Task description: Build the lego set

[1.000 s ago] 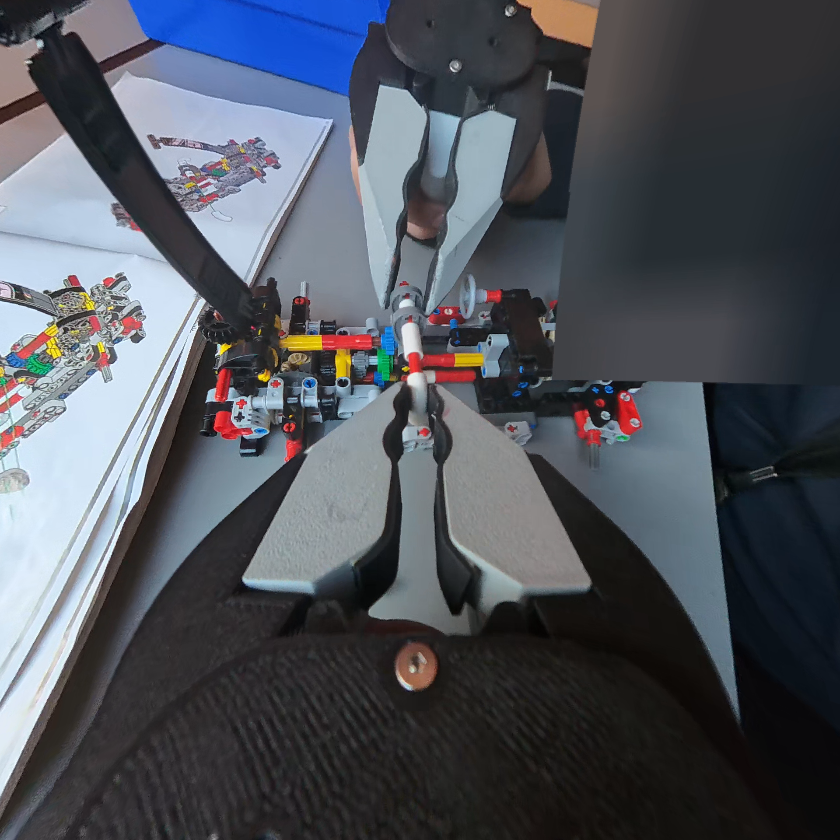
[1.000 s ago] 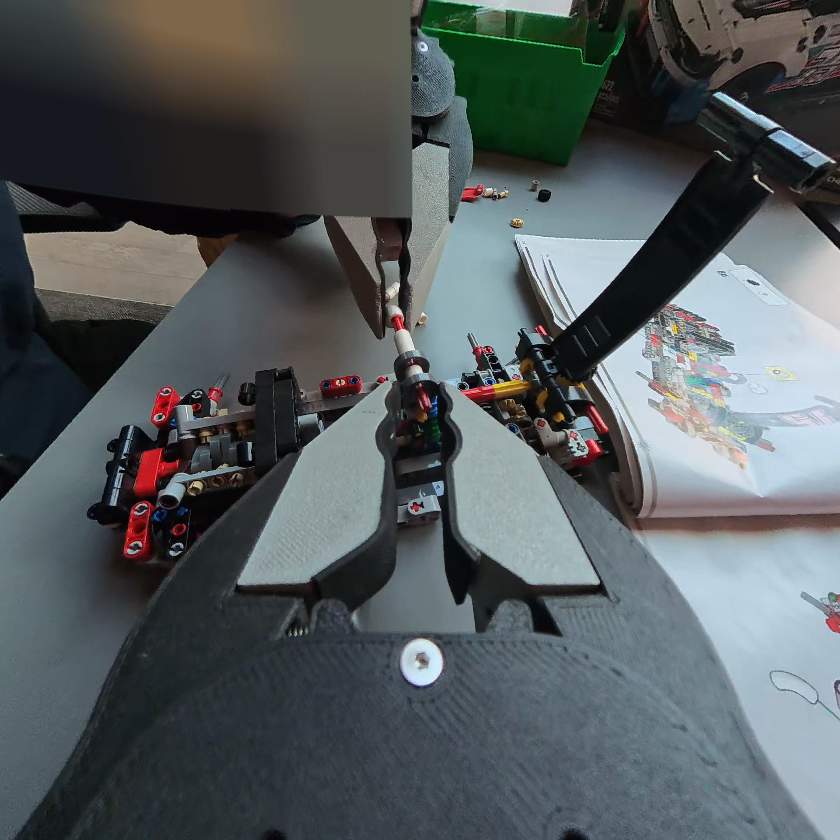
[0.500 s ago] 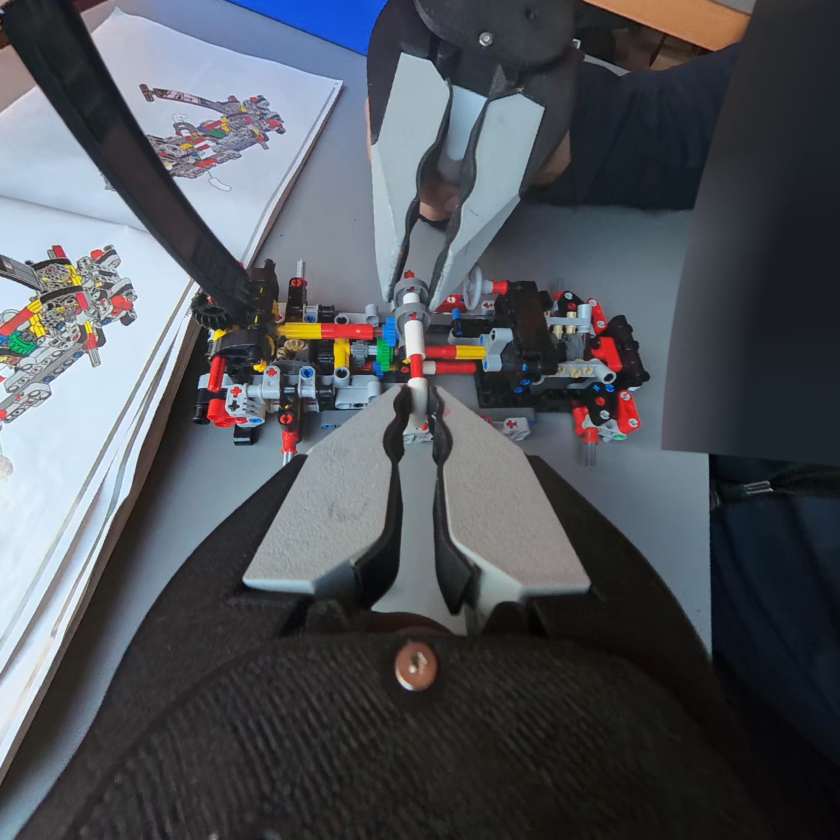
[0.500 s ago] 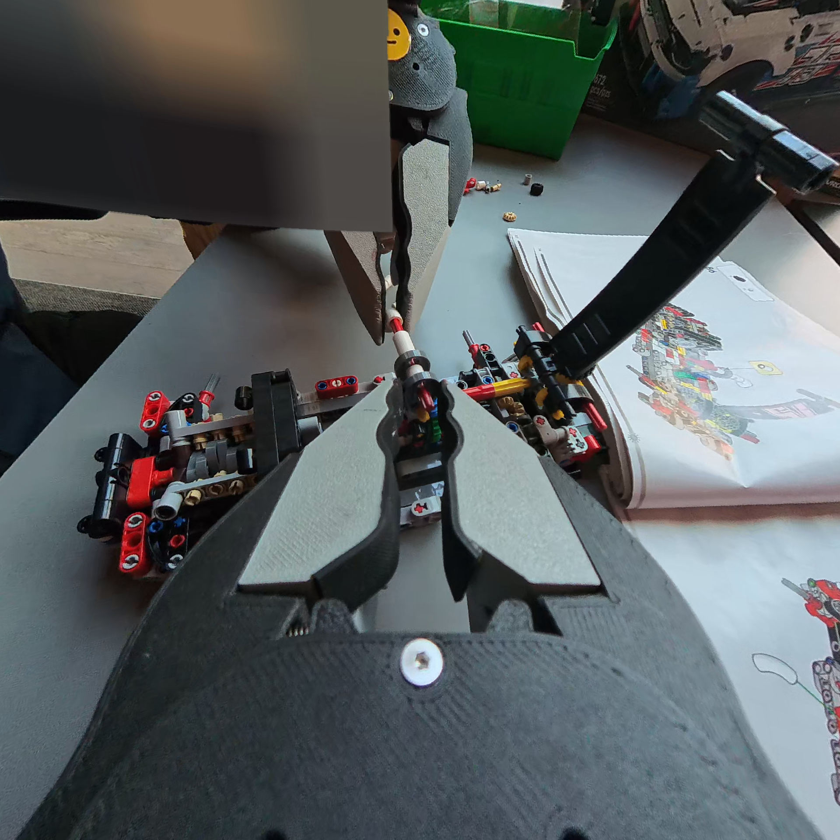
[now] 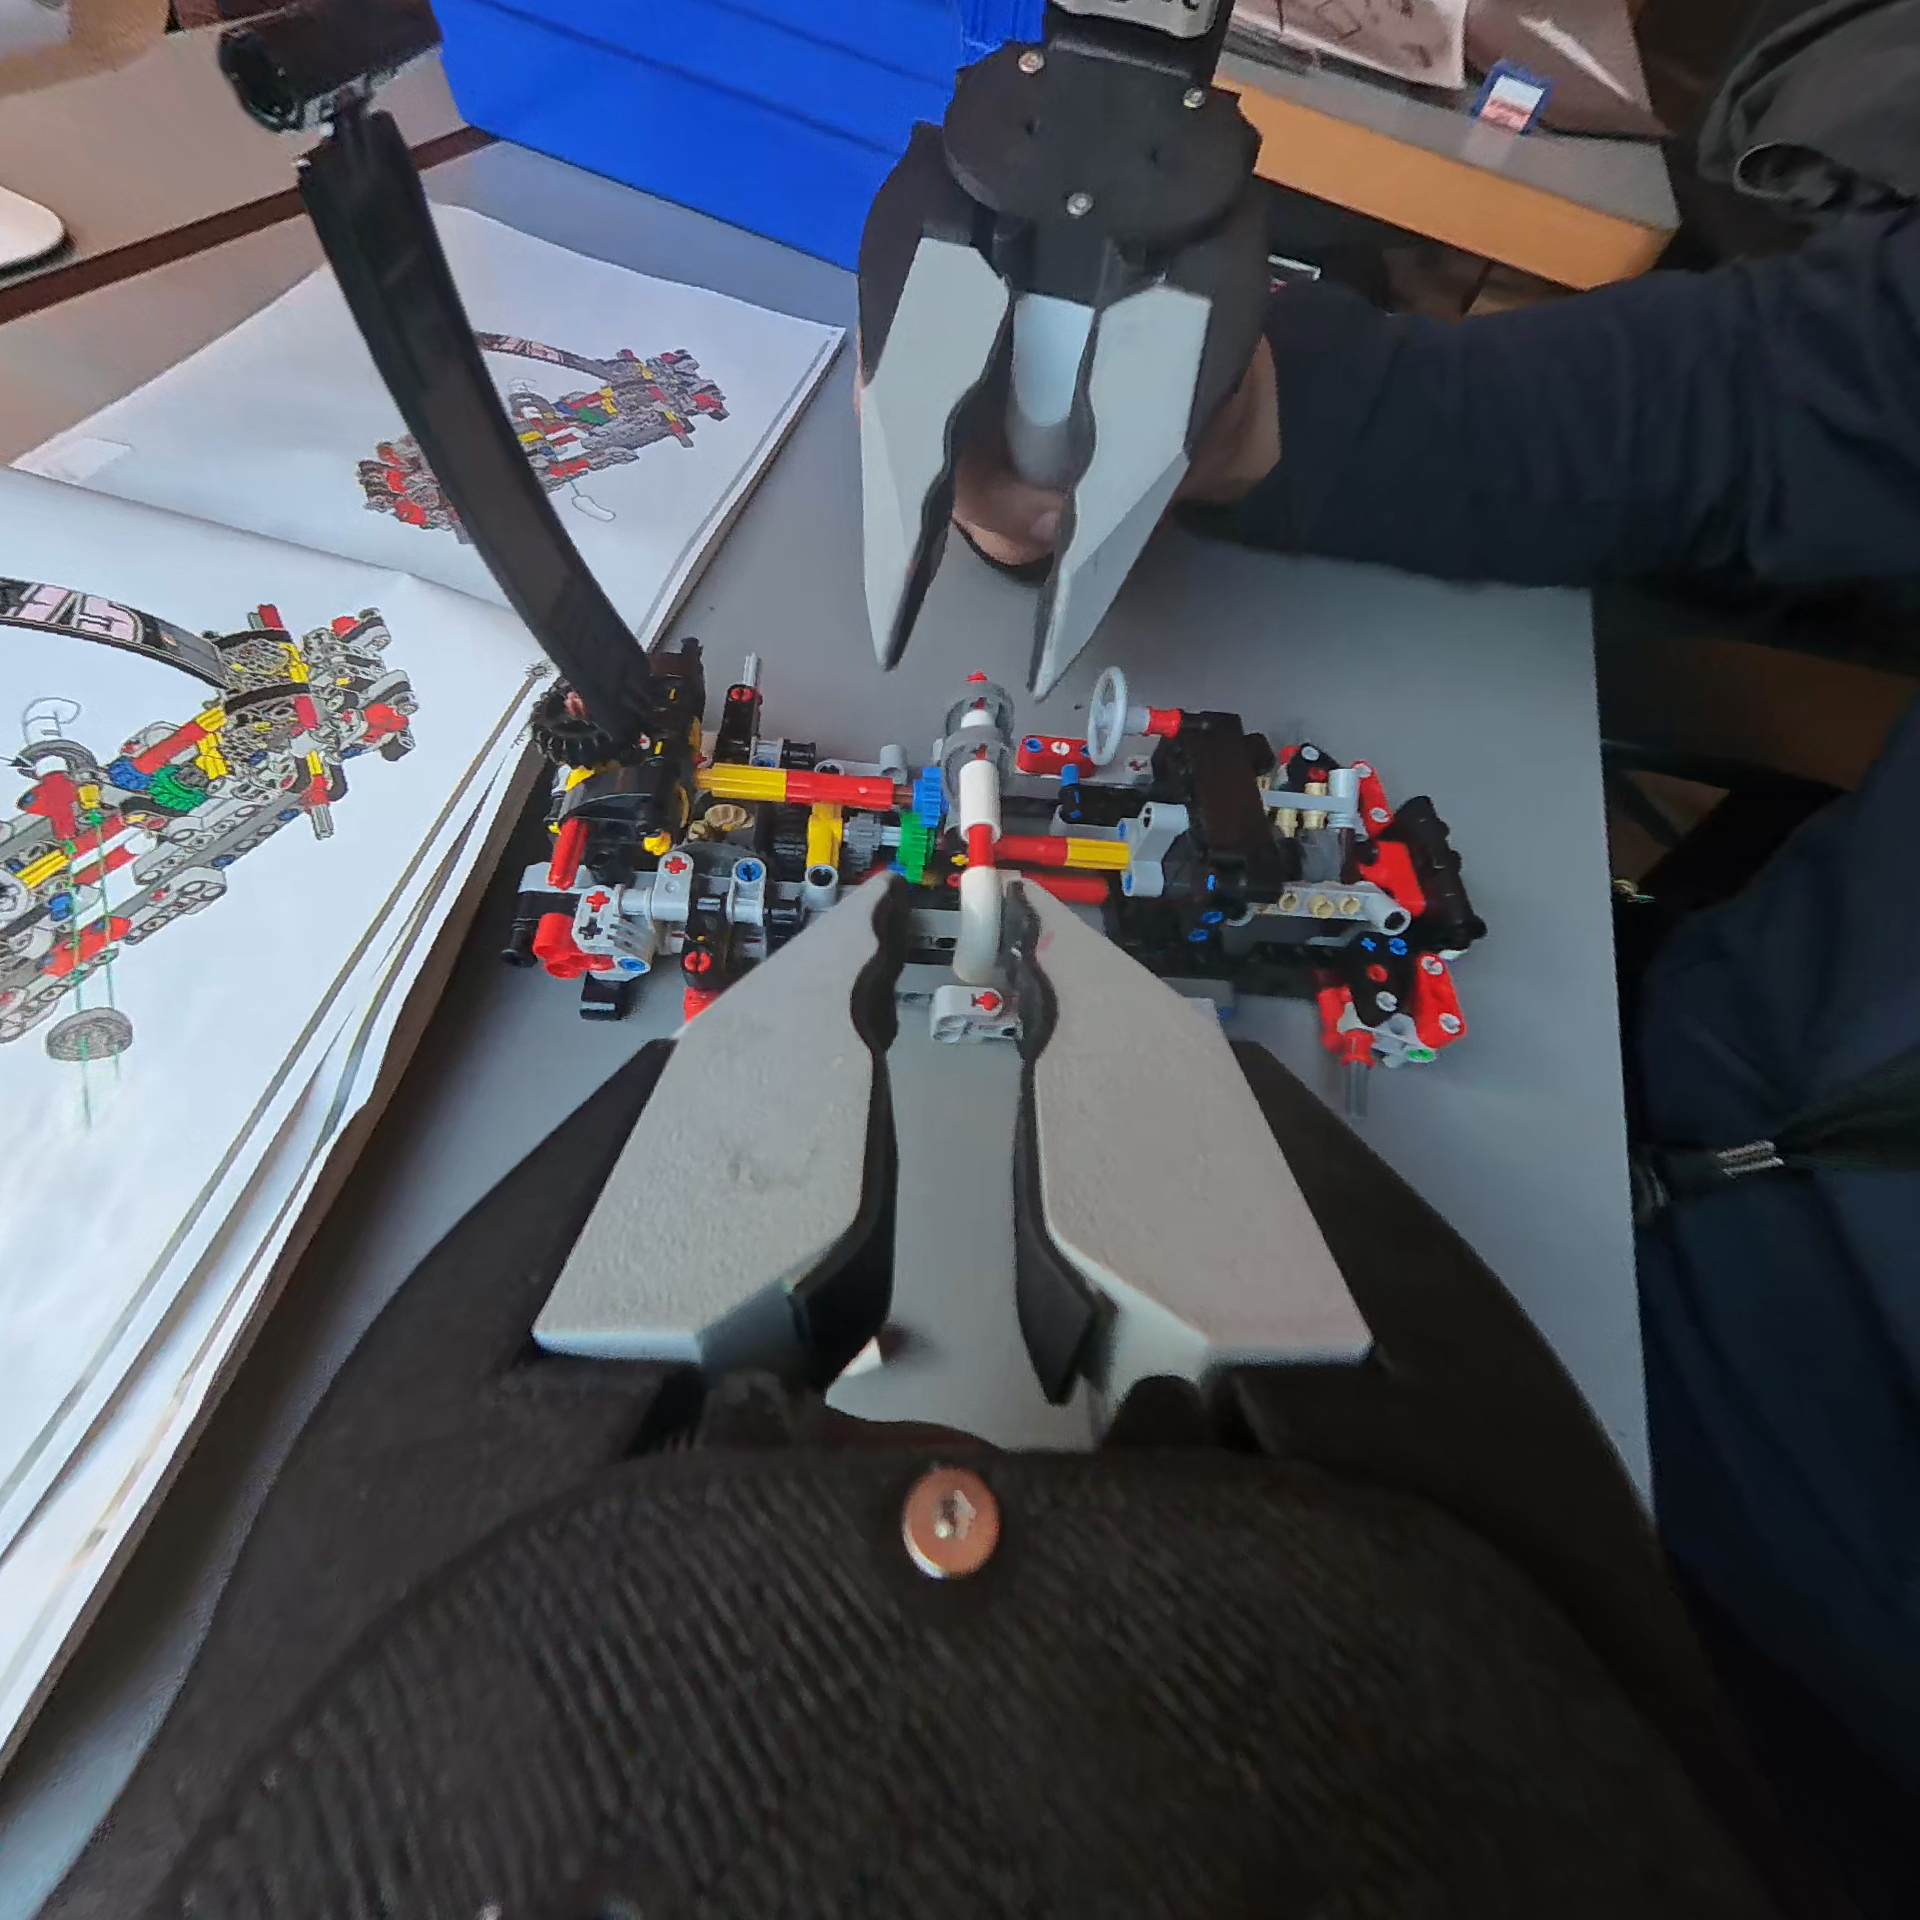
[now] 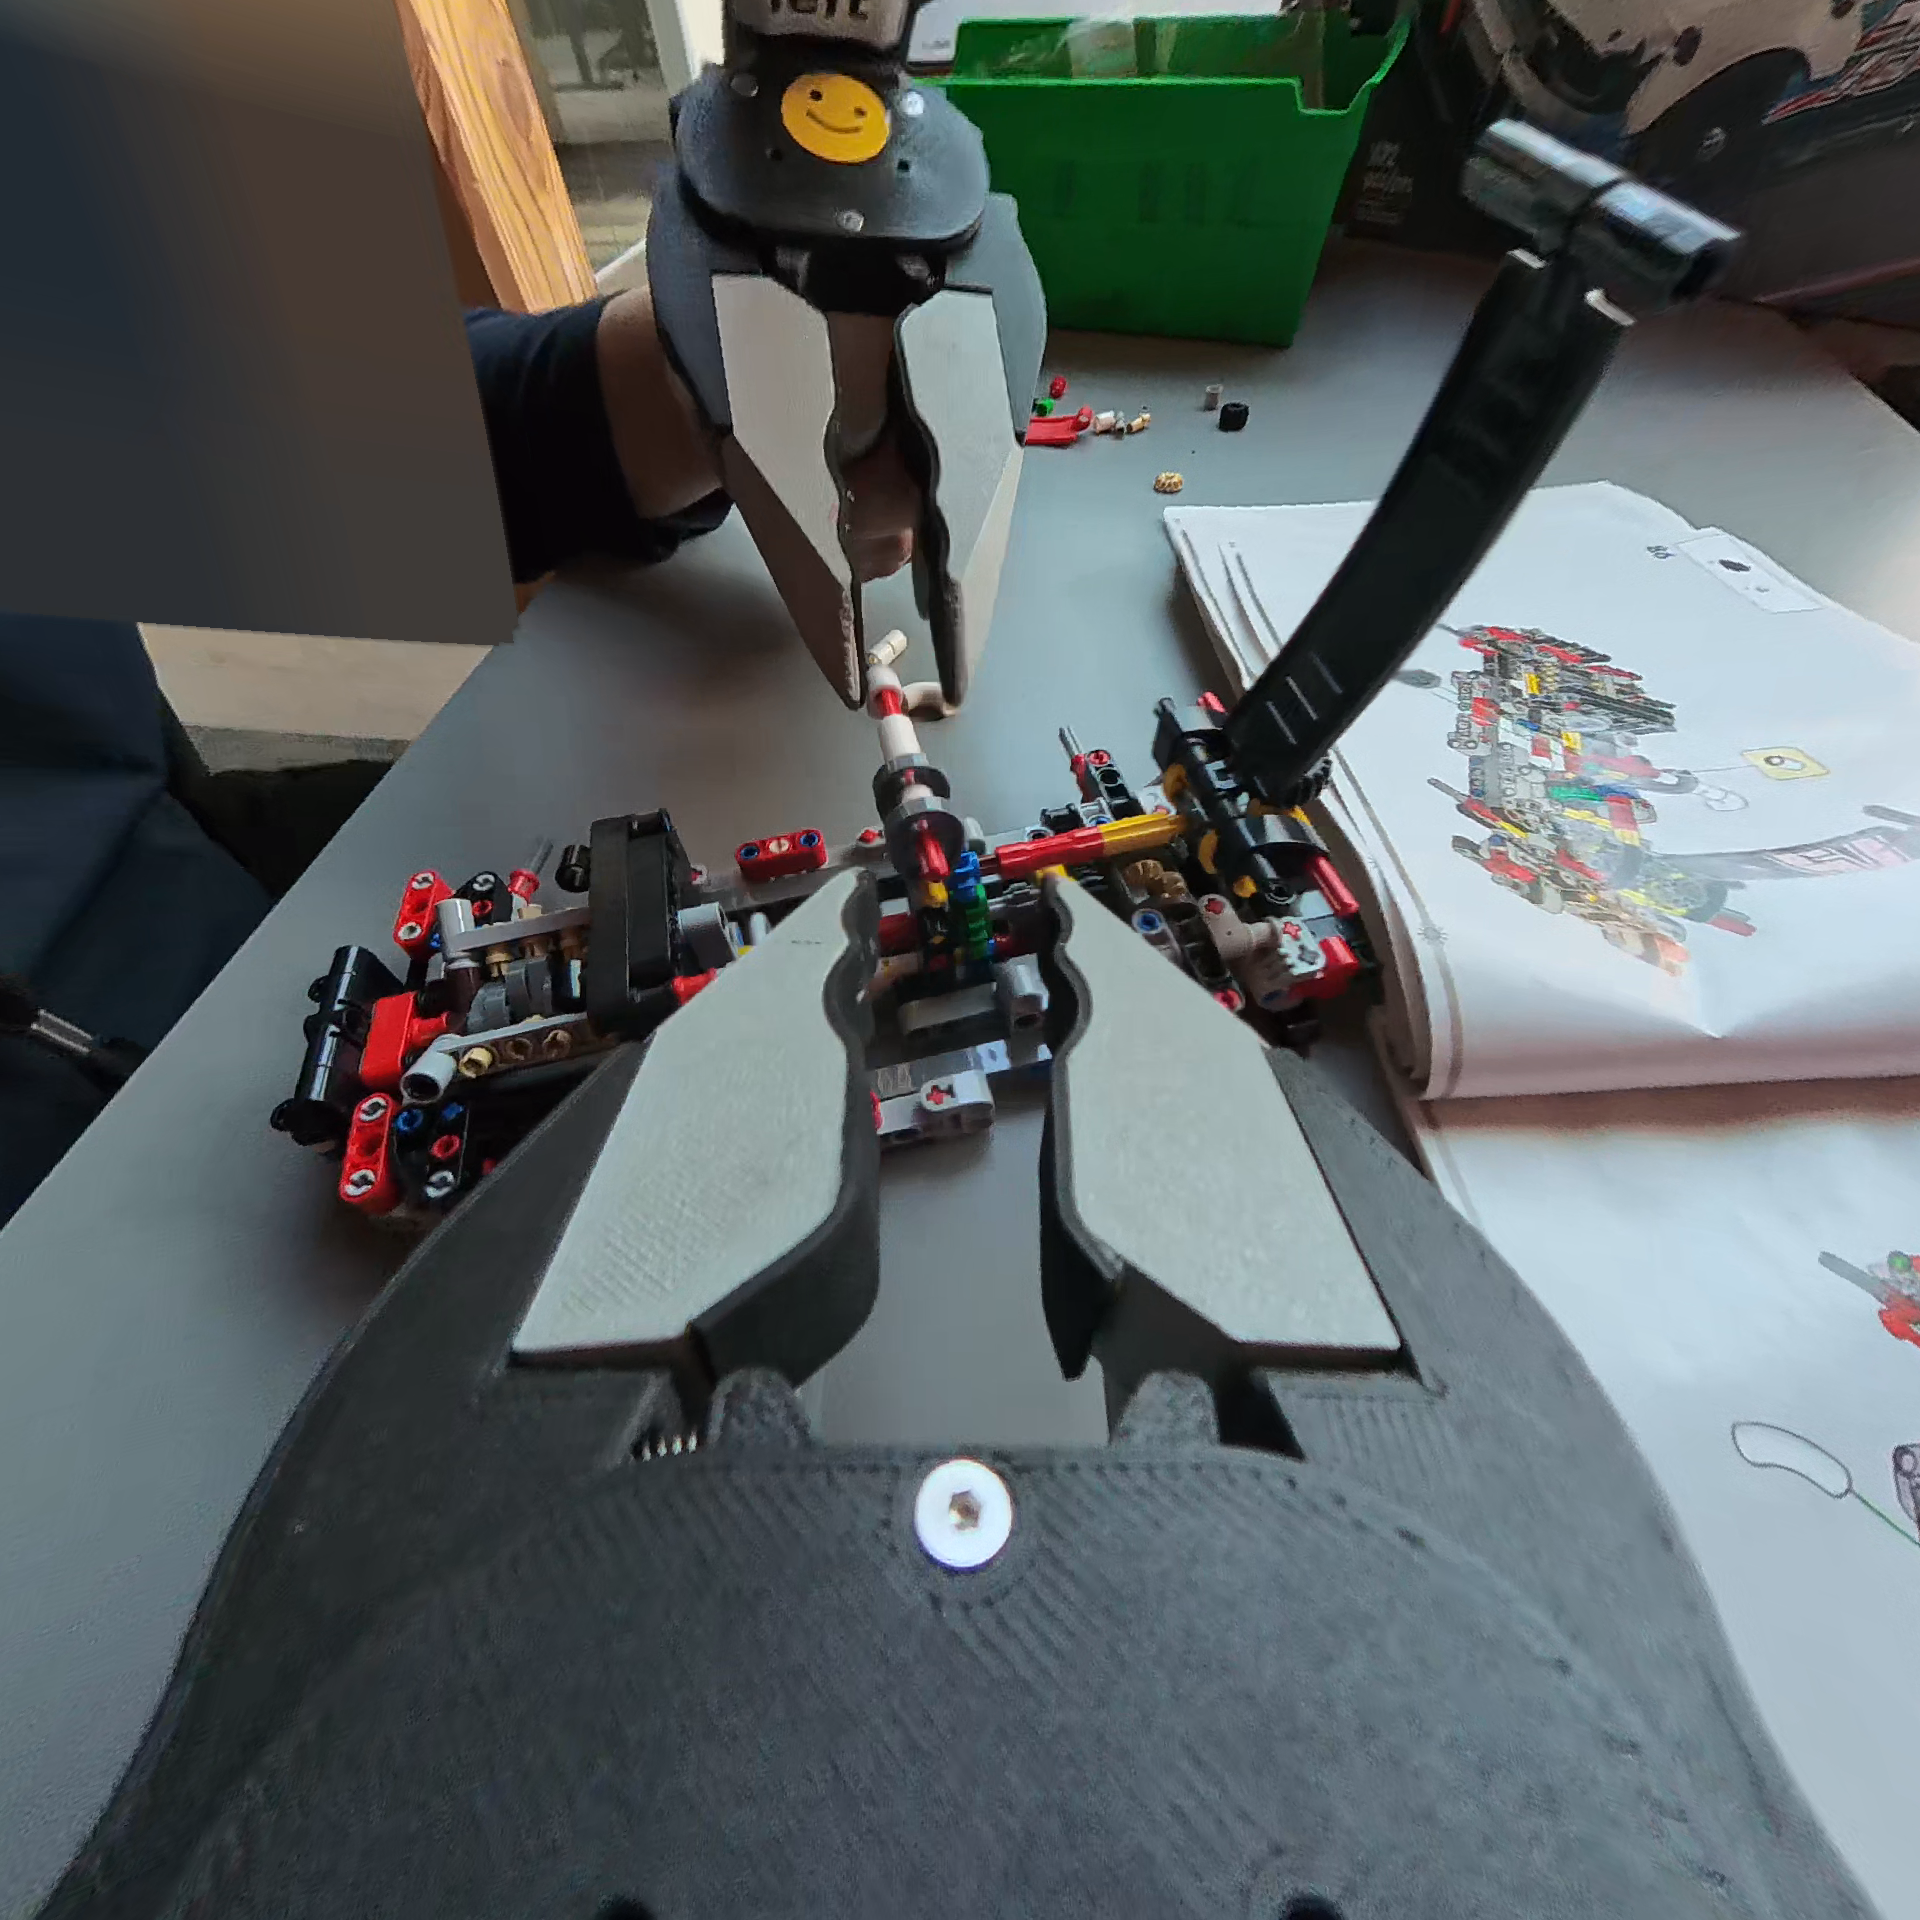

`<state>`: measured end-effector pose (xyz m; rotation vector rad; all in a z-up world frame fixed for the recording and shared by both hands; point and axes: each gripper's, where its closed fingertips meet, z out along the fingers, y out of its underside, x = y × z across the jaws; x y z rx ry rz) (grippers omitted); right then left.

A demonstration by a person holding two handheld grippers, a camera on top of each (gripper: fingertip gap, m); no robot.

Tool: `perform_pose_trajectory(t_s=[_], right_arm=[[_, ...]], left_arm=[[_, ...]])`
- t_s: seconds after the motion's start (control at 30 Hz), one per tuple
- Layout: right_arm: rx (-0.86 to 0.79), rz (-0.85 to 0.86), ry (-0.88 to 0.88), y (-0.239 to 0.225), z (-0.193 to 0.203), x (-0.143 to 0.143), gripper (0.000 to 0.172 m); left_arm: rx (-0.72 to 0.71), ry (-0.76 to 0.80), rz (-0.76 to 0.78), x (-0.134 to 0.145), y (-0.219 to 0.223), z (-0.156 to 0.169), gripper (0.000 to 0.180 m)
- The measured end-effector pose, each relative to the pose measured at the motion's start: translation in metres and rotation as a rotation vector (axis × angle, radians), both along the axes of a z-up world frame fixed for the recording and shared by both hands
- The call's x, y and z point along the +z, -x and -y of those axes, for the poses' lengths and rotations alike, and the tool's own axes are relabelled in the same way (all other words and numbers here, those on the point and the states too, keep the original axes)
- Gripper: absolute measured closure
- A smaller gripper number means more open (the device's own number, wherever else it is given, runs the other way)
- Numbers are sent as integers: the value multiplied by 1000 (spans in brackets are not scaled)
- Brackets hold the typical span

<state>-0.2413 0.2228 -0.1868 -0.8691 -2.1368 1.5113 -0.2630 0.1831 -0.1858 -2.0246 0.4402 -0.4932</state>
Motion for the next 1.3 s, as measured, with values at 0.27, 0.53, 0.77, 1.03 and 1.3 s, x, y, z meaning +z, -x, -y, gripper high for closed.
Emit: perform_pose_trajectory(t_s=[0.27, 0.53, 0.77, 1.03, 1.3], right_arm=[[73, -50, -154, 4, 15, -12, 157], [98, -60, -92, 3, 12, -5, 160], [107, -67, -55, 2, 11, 0, 160], [103, -77, -50, 0, 12, 1, 159], [97, -86, 45, -1, 6, 13, 146]], left_arm=[[-33, 9, -1, -3, -6, 1, 175], [-50, 2, 54, -4, -8, 1, 176], [-41, -11, 15, -5, -8, 0, 175], [-27, -23, 11, -5, -3, 1, 168], [-5, -34, -34, -6, 3, 2, 160]])
